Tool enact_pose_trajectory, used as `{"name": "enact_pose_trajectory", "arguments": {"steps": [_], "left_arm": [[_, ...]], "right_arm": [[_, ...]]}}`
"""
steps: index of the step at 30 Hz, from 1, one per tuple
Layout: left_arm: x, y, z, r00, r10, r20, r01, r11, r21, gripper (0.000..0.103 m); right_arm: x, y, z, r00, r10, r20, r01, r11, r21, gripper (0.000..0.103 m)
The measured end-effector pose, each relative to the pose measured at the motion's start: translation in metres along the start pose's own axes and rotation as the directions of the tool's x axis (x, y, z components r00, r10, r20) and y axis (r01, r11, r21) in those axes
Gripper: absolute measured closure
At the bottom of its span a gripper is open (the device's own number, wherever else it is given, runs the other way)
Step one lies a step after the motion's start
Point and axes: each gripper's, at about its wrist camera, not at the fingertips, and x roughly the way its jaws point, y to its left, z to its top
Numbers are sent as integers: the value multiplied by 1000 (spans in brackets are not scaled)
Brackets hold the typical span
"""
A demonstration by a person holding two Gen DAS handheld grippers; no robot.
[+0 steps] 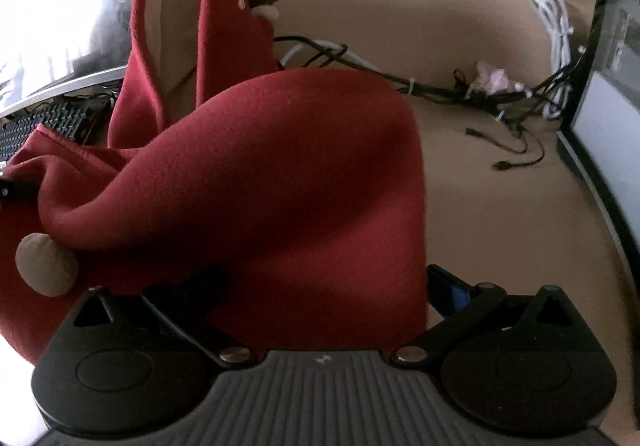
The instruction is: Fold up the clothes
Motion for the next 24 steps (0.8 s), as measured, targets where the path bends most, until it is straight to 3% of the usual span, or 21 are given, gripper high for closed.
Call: {"name": "enact_pose_trajectory", "arguments": {"steps": [4,9,14,17,21,22,24], "left_arm": [[0,3,-7,1000,-21,-2,21,996,-88,1],[-14,10,-31,988,-156,14,156,972,-175,1],[-21,13,-58,963,-269,27,267,935,-234,1],[-24,17,-65,949,-310,53,313,907,-281,1],[-41,20,-66,907,-410,94,419,865,-275,1],[-46,19,-67,899,-428,92,437,864,-250,1],[-57,18,-74,887,-455,79,461,863,-208,1]], "right_arm": [[6,-18,-5,996,89,-10,-87,989,116,0],[-7,-42,-10,977,211,39,-214,947,238,0],[-19,-45,-27,908,412,79,-412,843,346,0],[-32,-35,-34,900,431,59,-427,850,309,0],[-56,-32,-49,853,522,30,-507,812,289,0],[-61,-32,-53,851,524,20,-508,815,277,0],[-65,-33,-60,880,475,-12,-456,852,259,0]]}}
